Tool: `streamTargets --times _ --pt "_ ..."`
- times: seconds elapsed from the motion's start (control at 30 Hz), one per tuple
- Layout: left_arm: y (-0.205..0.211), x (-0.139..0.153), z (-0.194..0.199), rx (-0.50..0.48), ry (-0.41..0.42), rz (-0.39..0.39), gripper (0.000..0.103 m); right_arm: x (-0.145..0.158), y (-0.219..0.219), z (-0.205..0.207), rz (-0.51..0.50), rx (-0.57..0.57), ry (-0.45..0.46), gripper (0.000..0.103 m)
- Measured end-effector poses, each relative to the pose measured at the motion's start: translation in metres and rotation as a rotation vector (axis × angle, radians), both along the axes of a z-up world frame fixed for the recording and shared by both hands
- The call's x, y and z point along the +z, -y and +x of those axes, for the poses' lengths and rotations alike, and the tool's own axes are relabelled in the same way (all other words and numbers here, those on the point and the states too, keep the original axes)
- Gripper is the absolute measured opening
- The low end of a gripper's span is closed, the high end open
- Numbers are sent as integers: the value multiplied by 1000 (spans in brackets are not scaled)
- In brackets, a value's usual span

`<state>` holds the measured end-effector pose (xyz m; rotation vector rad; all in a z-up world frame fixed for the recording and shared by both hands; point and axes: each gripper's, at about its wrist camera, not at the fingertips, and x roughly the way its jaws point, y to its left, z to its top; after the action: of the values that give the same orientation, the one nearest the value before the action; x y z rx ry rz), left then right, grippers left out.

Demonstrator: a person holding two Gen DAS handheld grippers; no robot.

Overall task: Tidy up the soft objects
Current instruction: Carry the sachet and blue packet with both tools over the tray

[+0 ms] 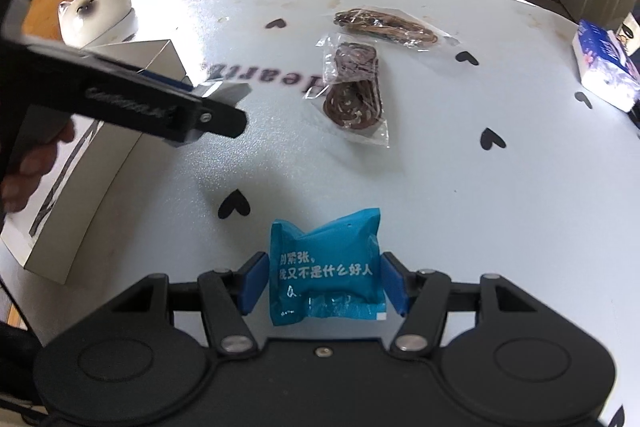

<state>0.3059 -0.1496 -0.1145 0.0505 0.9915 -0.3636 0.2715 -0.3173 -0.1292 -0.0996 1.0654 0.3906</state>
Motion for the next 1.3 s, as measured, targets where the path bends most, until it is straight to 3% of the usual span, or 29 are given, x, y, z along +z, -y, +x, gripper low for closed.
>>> streamTargets --times 0.37,0.7,1.03,1.3 --pt "-30 39 -45 99 80 -62 70 13 5 -19 13 -56 46 61" --pt "-104 59 -49 193 116 -86 70 32 -26 -24 31 -106 95 61" --pt "-193 53 -21 256 84 -99 70 53 -91 -14 56 -171 129 62" --pt "-246 16 10 277 -19 -70 70 58 -153 0 68 -201 140 62"
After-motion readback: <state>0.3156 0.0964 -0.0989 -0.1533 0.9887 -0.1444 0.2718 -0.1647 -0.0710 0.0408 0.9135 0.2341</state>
